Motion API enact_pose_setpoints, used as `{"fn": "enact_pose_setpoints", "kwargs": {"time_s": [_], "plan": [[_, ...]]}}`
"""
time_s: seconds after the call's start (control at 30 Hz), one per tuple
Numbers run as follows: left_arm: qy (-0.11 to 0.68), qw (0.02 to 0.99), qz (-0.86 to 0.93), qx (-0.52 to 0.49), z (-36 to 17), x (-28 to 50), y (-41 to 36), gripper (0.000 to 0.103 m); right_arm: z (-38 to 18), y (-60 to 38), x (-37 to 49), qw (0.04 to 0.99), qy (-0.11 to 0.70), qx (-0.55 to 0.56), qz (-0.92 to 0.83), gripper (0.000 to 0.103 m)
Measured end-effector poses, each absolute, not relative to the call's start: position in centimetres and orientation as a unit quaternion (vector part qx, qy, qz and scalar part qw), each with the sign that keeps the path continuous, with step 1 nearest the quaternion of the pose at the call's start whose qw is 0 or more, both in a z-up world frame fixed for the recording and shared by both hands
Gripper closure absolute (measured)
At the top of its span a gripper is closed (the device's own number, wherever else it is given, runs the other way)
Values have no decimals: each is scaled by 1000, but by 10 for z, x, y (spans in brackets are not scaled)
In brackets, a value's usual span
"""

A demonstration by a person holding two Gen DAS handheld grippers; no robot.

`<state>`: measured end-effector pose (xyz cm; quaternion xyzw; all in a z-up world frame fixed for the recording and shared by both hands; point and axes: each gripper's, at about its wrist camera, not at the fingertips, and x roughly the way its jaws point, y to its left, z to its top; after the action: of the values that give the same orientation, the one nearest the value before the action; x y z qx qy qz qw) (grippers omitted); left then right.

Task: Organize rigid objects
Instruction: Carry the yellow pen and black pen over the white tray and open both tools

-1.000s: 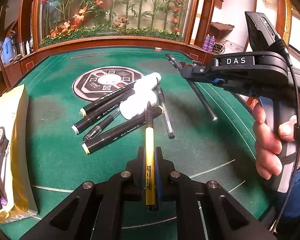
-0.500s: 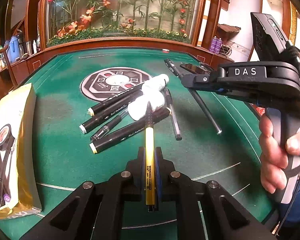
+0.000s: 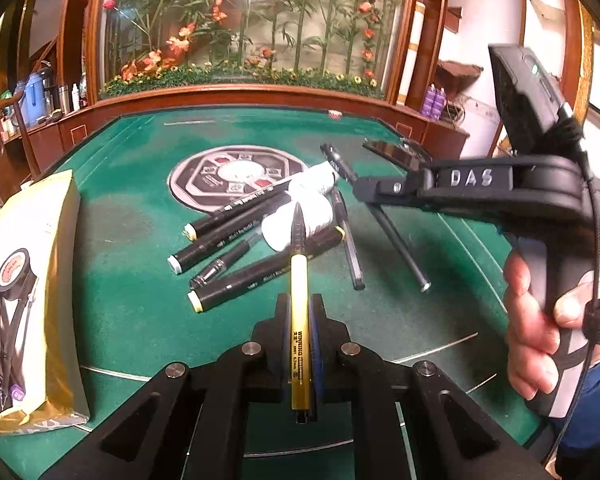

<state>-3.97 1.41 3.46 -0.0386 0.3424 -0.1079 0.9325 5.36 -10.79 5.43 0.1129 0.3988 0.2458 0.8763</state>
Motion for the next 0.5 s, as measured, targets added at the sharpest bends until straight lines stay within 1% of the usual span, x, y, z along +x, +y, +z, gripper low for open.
{"fn": "enact_pose_setpoints", "kwargs": {"time_s": [0.3,0.5], "plan": [[313,943,-91,-70,55,-54,47,95,53,-94,48,863,408,142,262,95],[279,954,-61,-95,78,-75,86,95,67,-61,38,853,403,145,297,95]]}}
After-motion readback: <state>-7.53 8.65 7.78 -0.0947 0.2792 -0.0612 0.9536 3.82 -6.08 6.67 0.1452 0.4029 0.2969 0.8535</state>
